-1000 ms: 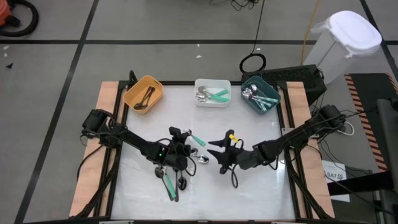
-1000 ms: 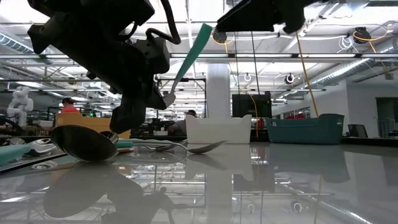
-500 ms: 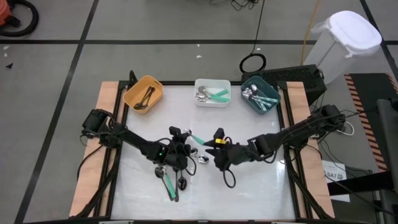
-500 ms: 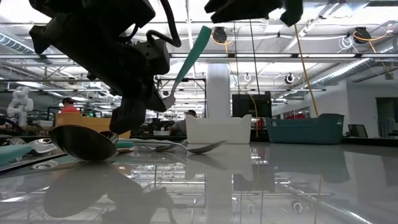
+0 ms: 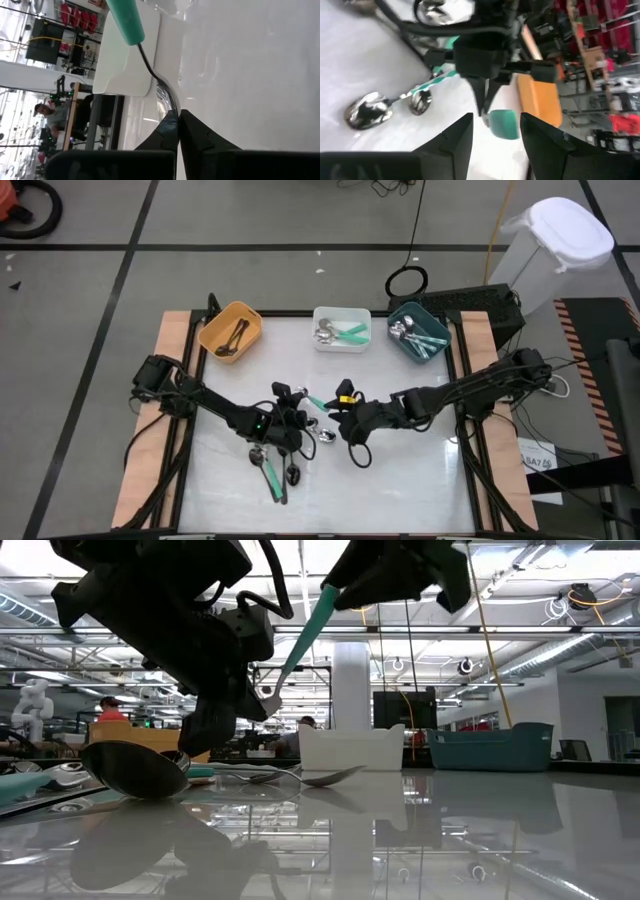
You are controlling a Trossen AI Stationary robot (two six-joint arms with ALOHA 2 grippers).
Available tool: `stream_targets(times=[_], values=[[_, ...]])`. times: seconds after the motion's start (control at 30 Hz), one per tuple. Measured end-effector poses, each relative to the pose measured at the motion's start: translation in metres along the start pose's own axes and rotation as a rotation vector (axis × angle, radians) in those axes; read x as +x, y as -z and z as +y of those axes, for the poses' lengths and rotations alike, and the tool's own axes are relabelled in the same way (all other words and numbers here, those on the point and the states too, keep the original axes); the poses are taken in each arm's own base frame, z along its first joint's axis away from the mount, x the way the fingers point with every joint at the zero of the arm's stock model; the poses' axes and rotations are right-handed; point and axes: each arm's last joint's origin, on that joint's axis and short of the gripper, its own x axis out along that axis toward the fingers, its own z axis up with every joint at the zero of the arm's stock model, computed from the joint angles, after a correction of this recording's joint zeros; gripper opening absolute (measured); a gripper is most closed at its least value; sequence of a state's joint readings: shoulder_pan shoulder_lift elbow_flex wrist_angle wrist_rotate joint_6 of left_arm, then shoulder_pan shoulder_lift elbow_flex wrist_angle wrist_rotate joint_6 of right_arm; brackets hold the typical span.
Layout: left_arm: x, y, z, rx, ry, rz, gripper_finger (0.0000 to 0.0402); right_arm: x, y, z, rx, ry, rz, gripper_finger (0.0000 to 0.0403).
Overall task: Sort silverware by color (type)
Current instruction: Put the blue spoon into the white bin
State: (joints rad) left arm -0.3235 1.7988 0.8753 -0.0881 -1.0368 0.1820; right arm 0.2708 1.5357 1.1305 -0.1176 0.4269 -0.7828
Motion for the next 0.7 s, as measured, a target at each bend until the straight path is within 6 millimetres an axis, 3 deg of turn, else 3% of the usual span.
stream_targets(times=[0.2,0.53,0.7], values=[[0.003,0.001,0.001,-0.005,0.032,0.009,0.0003,0.008,0.005,0.000,-0.021,-0.026,0.000,0.0149],[0.006,0.003,0.002,0.001,0.034,0.022,0.0003,0.013,0.014,-0.006,-0.022,-0.040,0.019,0.0077],[0.008,0.004,0.003,0.012,0.036,0.032,0.0003,0.018,0.016,-0.004,-0.031,-0.052,0.032,0.0072]])
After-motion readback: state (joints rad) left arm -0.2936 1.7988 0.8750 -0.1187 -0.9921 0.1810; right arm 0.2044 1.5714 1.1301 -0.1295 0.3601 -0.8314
